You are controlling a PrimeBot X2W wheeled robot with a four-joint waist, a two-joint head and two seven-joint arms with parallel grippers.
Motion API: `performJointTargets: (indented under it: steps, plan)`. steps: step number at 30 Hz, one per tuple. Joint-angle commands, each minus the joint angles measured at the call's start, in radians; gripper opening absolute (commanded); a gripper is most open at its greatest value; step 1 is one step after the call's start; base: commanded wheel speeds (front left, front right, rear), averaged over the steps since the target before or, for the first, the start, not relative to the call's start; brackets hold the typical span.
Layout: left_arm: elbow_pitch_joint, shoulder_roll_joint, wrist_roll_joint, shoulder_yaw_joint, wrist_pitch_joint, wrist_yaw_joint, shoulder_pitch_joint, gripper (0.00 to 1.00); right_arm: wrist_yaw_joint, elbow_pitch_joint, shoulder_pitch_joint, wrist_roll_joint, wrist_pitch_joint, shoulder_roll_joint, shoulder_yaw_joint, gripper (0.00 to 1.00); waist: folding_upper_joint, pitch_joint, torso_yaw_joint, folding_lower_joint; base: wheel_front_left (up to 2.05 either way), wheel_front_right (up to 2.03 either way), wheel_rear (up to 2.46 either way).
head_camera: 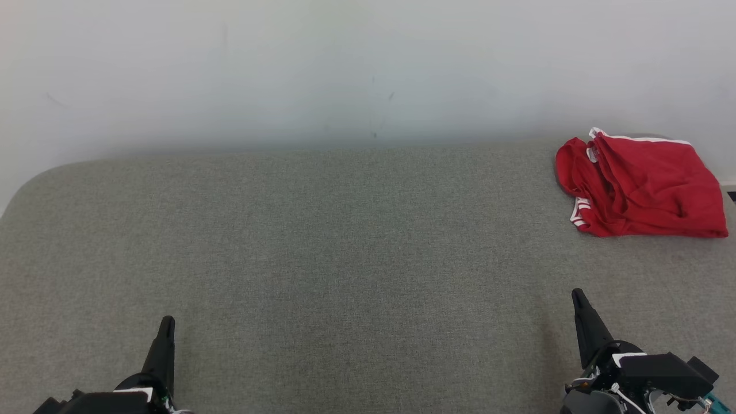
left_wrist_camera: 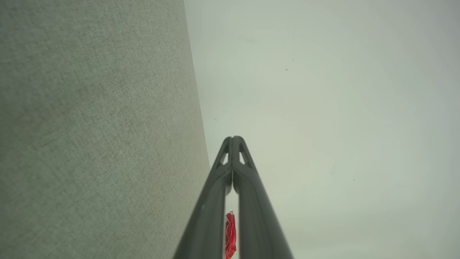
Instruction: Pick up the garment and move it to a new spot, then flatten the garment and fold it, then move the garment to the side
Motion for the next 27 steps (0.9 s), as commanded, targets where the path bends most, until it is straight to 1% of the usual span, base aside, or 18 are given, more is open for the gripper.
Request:
performJointTargets:
  steps: [1,27]
  plan:
    - [0.002,-0.002,-0.004,0.003,0.001,-0.001,-0.01,0.0,-0.002,0.002,-0.005,0.001,0.002,0.002,-0.001,0.0,0.0,0.0,0.0,0.0,0.0,0.0,0.0]
    - [0.002,-0.002,-0.004,0.003,0.001,-0.001,-0.01,0.0,-0.002,0.002,-0.005,0.001,0.002,0.002,0.0,0.0,0.0,0.0,0.0,0.0,0.0,0.0,0.0]
